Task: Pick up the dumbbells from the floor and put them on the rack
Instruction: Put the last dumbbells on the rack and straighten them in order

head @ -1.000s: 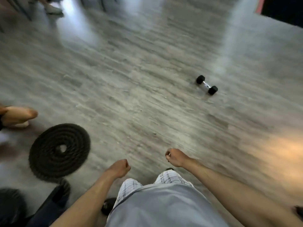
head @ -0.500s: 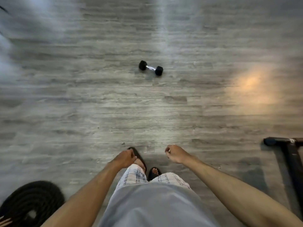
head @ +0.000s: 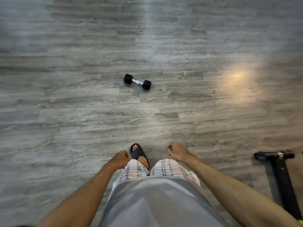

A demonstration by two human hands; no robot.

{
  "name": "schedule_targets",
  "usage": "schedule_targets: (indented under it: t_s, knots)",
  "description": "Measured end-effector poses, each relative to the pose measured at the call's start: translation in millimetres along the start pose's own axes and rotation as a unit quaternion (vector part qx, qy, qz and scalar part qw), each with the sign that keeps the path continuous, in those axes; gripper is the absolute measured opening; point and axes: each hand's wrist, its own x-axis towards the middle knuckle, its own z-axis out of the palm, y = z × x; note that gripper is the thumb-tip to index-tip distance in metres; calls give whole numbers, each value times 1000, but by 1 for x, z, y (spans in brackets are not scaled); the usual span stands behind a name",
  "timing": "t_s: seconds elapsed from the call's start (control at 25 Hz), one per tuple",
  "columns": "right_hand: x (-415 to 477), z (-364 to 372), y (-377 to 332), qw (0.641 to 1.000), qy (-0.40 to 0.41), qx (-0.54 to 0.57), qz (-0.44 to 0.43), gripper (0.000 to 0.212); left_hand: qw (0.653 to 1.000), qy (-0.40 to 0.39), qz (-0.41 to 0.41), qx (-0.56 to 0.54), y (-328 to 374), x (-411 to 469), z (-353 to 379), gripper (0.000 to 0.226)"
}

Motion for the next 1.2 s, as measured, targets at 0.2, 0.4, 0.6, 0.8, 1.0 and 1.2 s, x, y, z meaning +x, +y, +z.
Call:
schedule_targets:
  t_s: [0.2,0.4,0.6,0.8,1.0,1.2]
  knots:
    - [80,-79,-42,1000,4,-14,-18,24,1000,-8,6,-2,55,46,-77,11]
    - [186,-162,-71,998,-31,-49,-40,30,998,-8,-45,-38,105,109,-142,11]
    - [298,-256,-109,989,-83,-103,-70,26,989,30,-89,-112,172,177,-208,17]
    - [393,-317,-149,982,-117,-119,-87,27,976,52,-104,-186,243,253,-262,17]
    - [503,-309,-162,974,-130,-160,-90,27,967,55,-117,-219,266,369,-299,19]
    - [634,-269,-166,977,-116,-161,-76,27,979,15,-97,-180,272,509,-312,21]
